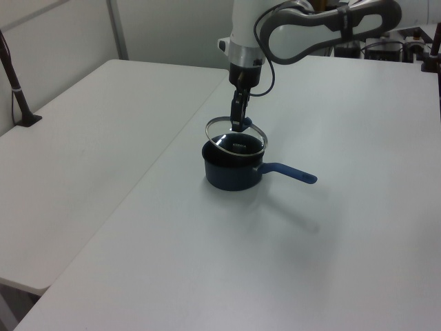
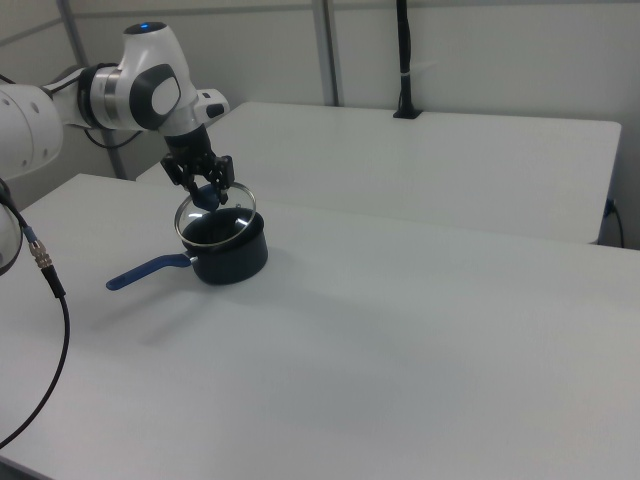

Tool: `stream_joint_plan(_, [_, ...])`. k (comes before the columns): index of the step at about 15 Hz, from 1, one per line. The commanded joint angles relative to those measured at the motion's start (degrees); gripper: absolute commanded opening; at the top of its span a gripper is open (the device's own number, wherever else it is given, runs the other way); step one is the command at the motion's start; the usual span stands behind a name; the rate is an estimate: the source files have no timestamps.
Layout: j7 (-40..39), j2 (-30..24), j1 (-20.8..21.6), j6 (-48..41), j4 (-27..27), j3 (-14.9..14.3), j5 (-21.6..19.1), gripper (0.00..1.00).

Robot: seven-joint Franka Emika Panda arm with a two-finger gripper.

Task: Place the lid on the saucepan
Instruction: 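Carry the lid over the black saucepan and lower it onto the rim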

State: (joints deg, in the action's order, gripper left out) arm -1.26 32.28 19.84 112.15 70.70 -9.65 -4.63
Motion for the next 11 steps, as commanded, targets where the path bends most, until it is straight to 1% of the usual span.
stream_joint_plan(1, [0.91,1.73,0.46,1.06,-2.49,-0.55,-1.26,0.10])
stream_joint_plan(11, [0.82,3.39,0.46,1.06,-2.67,0.07,-1.26,0.10])
